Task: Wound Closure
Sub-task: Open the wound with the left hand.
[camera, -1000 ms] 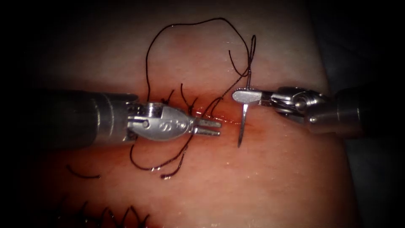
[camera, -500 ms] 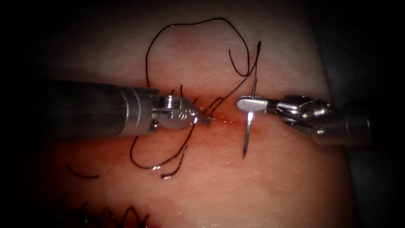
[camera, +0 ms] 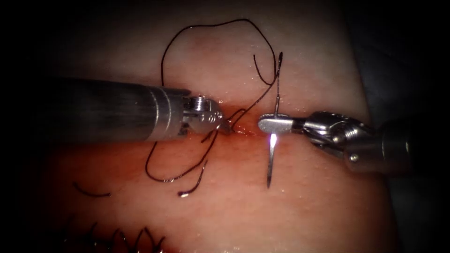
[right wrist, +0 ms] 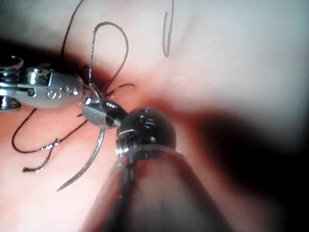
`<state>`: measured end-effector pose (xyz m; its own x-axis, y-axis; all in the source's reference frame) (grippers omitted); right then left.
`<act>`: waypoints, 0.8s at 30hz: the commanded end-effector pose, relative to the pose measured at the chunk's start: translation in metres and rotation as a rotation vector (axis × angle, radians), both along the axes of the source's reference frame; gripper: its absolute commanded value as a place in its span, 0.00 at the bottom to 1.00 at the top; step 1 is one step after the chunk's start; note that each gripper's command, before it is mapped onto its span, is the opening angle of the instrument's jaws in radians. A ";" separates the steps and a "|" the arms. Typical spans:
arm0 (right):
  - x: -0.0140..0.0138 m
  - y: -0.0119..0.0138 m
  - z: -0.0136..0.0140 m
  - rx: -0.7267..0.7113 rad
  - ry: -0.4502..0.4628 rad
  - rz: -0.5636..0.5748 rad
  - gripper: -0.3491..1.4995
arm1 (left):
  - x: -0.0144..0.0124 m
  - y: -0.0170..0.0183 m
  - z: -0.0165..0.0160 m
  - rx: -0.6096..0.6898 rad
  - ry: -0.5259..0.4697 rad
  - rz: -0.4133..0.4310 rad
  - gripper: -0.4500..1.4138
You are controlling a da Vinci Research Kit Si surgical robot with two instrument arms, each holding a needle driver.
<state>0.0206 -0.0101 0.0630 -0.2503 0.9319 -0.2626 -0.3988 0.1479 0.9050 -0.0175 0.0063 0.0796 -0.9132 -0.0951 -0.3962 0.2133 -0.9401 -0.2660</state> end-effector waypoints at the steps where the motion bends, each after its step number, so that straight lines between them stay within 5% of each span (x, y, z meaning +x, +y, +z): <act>1: 0.0009 -0.0004 0.0006 -0.024 -0.002 -0.008 0.00 | -0.0006 0.0003 0.0009 -0.002 0.020 0.011 0.00; 13: 0.0027 0.0012 0.0017 -0.194 -0.049 -0.021 0.00 | -0.0008 -0.0007 0.0037 0.098 0.140 0.118 0.00; 20: 0.0029 0.0032 0.0034 -0.351 -0.152 -0.043 0.00 | 0.0007 -0.0014 0.0030 0.202 0.093 0.111 0.41; 24: 0.0028 0.0039 0.0042 -0.420 -0.188 -0.006 0.00 | 0.0011 -0.0018 0.0022 0.236 0.049 0.098 0.53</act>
<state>0.0227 -0.0059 0.0666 -0.1649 0.7304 -0.6628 -0.5526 0.4882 0.6755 -0.0159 0.0044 0.0812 -0.9204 -0.0897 -0.3806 0.2833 -0.8240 -0.4907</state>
